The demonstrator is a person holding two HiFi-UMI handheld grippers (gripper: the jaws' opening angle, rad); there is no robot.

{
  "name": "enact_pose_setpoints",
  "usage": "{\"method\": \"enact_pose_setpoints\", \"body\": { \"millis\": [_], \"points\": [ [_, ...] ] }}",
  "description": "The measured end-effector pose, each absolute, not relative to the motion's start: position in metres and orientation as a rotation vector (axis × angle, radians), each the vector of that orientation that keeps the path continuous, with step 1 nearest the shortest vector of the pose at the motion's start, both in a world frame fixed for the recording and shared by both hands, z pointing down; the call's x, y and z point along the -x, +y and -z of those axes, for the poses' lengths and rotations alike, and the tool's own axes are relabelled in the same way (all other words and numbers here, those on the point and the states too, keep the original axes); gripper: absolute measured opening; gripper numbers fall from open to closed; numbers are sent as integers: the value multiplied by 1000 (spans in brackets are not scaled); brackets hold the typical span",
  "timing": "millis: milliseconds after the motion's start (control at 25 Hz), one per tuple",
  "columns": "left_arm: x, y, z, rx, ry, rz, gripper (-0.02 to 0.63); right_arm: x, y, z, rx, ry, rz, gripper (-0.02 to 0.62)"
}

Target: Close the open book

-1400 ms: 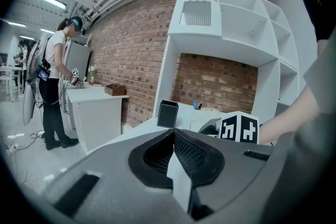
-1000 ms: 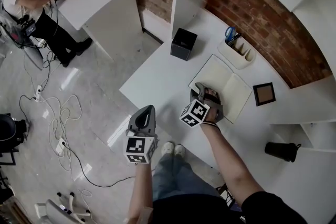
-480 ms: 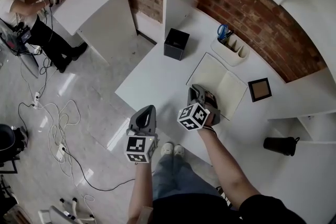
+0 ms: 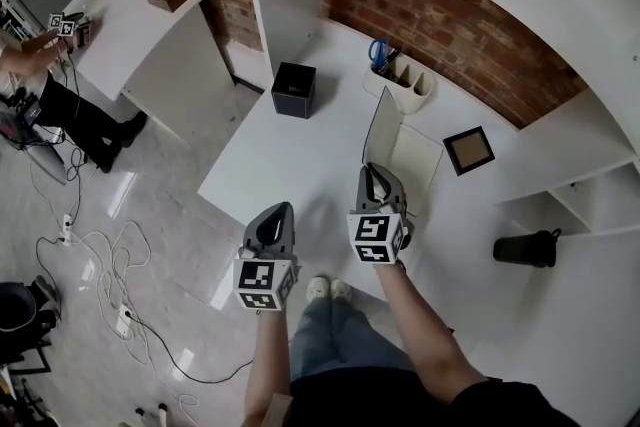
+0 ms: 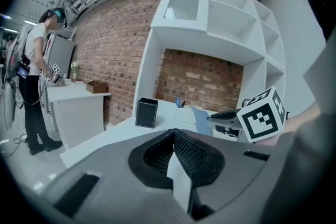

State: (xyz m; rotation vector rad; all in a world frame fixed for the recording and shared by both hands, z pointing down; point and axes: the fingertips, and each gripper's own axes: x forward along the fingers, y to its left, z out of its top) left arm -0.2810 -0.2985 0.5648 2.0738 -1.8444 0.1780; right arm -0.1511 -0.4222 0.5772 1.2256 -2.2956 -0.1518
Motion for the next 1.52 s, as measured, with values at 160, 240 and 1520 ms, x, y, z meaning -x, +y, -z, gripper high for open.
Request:
{"method": "enact_pose_setpoints", "body": {
  "millis": [160, 240, 1520],
  "points": [
    [258, -306, -565, -2122, -1788, -198, 9, 116, -416, -573, -1349, -2338, 52, 17],
    [247, -310, -565, -2149, -1762, -205, 9, 99, -412, -575, -1396, -2339, 8, 24],
    [142, -340, -587, -2312, -1492, -301, 9, -55, -398, -677, -1468, -1981, -395, 118]
  ]
}}
